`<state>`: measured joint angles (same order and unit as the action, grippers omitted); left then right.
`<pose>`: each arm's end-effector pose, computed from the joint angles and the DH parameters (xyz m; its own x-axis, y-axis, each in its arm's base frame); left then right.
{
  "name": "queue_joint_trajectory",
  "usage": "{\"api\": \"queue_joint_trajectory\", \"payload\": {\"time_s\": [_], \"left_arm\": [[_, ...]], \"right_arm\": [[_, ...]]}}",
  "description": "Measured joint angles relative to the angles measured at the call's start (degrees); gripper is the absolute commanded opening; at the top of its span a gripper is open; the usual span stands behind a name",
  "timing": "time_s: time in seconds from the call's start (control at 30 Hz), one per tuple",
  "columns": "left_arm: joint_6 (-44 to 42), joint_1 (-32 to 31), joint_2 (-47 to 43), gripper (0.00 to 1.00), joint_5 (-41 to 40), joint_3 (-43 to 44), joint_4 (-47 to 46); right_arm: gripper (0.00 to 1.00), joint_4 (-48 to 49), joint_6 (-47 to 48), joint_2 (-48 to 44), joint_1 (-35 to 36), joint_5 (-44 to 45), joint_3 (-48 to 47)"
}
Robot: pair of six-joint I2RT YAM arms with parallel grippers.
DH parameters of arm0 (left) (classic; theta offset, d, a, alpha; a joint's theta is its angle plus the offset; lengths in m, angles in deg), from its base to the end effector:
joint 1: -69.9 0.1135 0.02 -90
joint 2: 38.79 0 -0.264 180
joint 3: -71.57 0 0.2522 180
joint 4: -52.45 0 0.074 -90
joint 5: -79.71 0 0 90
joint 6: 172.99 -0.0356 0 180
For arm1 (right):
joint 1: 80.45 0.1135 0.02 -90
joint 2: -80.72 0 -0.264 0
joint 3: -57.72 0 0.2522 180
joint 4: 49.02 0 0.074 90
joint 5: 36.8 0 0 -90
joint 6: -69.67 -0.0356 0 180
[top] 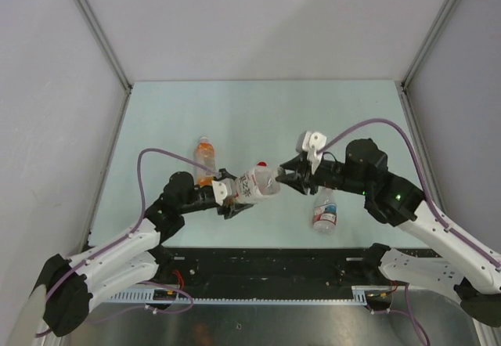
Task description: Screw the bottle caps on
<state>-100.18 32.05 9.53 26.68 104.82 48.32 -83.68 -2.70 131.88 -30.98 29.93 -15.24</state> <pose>0.1358 -0.1326 0.2257 0.1395 0.1906 -0.9717 0.9580 0.2221 0.1811 0.1145 0.1555 0.3890 0.1494 -0.2534 -0.9558 -0.9478 0.2387 -0.2115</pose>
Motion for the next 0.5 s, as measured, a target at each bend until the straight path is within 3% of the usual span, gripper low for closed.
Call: {"api": "queue_joint_trajectory", "payload": {"time_s": [0.23, 0.37, 0.5], "left_arm": [[-3.0, -3.8, 4.3, 0.00, -18.5, 6.7, 2.5], [-3.2, -9.1, 11.0, 0.00, -32.3, 10.3, 2.1], [-2.3, -11.8, 15.8, 0.00, -41.0, 11.4, -0.4]], "right_arm": [[0.00, 6.2, -27.8, 5.2, -2.9, 14.5, -2.4], [0.00, 5.8, -39.4, 7.0, -3.5, 25.2, -2.4], [0.00, 5.6, -49.6, 9.9, -4.2, 34.1, -2.4]]}}
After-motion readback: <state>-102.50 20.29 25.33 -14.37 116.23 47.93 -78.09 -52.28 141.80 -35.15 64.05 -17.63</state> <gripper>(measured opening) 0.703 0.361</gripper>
